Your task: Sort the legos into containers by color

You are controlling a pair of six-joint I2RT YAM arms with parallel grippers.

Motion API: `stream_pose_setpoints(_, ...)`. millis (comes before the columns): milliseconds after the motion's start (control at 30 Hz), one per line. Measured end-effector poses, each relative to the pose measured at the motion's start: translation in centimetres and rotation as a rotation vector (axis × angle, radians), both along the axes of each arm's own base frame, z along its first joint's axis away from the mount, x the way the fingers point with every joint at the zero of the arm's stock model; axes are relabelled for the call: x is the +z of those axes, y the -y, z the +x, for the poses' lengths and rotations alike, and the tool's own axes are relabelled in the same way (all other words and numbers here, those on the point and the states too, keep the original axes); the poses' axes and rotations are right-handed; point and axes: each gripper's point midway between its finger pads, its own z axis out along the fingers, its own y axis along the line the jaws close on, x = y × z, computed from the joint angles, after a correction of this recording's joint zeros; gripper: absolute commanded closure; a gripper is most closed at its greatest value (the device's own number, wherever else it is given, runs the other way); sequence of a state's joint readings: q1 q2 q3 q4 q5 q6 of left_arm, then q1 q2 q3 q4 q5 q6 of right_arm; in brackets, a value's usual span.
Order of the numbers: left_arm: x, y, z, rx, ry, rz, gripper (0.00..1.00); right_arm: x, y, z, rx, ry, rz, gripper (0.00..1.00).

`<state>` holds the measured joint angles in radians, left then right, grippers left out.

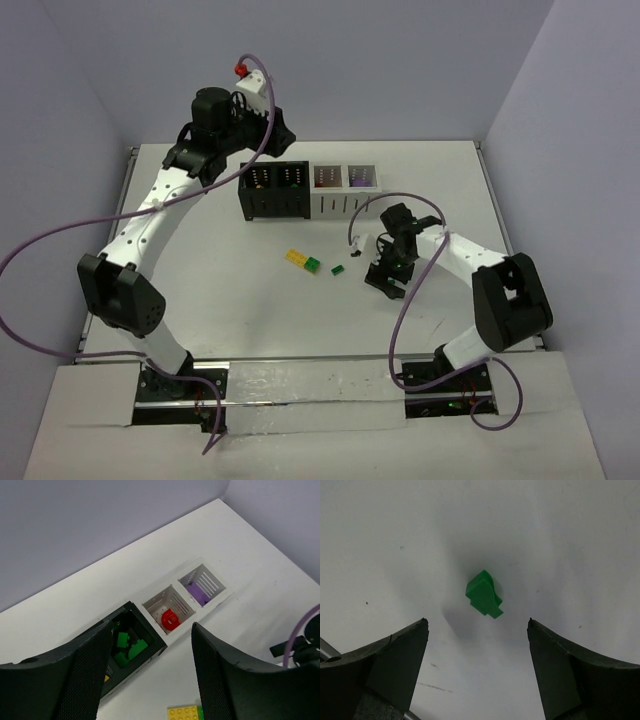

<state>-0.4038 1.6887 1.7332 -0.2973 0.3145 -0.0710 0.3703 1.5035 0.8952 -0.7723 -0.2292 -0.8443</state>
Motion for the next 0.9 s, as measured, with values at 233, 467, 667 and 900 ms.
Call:
stream_pose_setpoints(233,-0.6,-0.9,-1.1,0.005,-0.026,-0.003,0.30,-1.3,-1.1,0.7,0.072,0.008,-0.006,0.45)
stream_pose_setpoints(467,-2.4,-2.1,-0.8,0.032,-0.076,0.009,0.30,-1.8,-1.6,1.4,0.113,0.036,-0.017,0.71)
stream_pose_setpoints(667,-2.6,-3.2,-0.6,0.052,-0.080,0.010,0.31,-1.9,-1.4,1.7,0.124,0.053,-0.036,1.00)
stream_pose_setpoints(900,-2.2,-4.6,-1.1,0.074,-0.084,0.003,0.12,-0.1,-2.8,1.8,0.115,0.037,-0.015,1.00)
